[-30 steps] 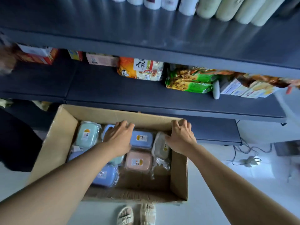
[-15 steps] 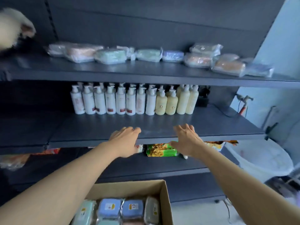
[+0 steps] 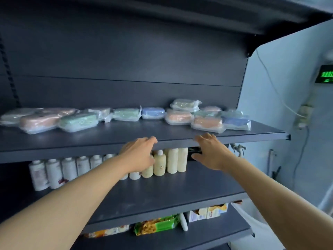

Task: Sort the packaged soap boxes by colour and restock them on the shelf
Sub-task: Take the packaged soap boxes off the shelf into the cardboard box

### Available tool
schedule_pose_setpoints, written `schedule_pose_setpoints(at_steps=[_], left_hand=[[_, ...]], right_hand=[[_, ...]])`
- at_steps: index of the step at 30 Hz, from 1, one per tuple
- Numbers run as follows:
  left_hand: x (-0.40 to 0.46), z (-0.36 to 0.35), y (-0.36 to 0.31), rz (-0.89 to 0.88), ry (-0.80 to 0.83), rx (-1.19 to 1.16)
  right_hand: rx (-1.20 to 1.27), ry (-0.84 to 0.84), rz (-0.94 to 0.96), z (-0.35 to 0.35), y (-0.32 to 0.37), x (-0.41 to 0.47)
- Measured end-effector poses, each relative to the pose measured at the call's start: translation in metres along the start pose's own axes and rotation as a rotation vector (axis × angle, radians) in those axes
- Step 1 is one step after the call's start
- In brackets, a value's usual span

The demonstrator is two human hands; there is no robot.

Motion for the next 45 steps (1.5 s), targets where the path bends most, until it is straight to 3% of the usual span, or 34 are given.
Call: schedule_pose_setpoints(at_steps=[12, 22, 25, 33, 40, 45], left_hand=[[0.201, 0.048, -0.063, 0.060, -0.039, 0.100], [0.303, 0.023, -0.043, 0.184, 0.053, 0.112], [0.303, 0.017, -0.033, 0.173, 0.069, 0.034], [0.258, 0.018, -0.014, 0.320, 0.041, 0.163], [0.176, 0.015, 0.006, 0.315, -0.023, -0.099], [0.082, 0.020, 0.029, 0.304, -0.157, -0.068]], right_hand=[[-0.057, -0.037, 0.045, 0.070, -0.137, 0.140], [-0.088, 0.158, 0.138, 0.040, -0.152, 0.199], [-0.094, 0.160, 0.151, 0.040, -0.147, 0.198], [-0.046, 0.117, 0.128, 0.042, -0.119, 0.167], [-0.012, 0.064, 0.073, 0.035, -0.065, 0.101], [0.070, 0.000, 0.056, 0.012, -0.012, 0.041]])
Point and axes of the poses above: each hand's wrist, its own x-axis towards the middle knuckle, its own z-axis out of the back of the hand, y = z × x, the point moved 6 cm from there along x, towards the middle knuckle, and after that the axes turned 14 degrees about y, right-handed, at the moved point
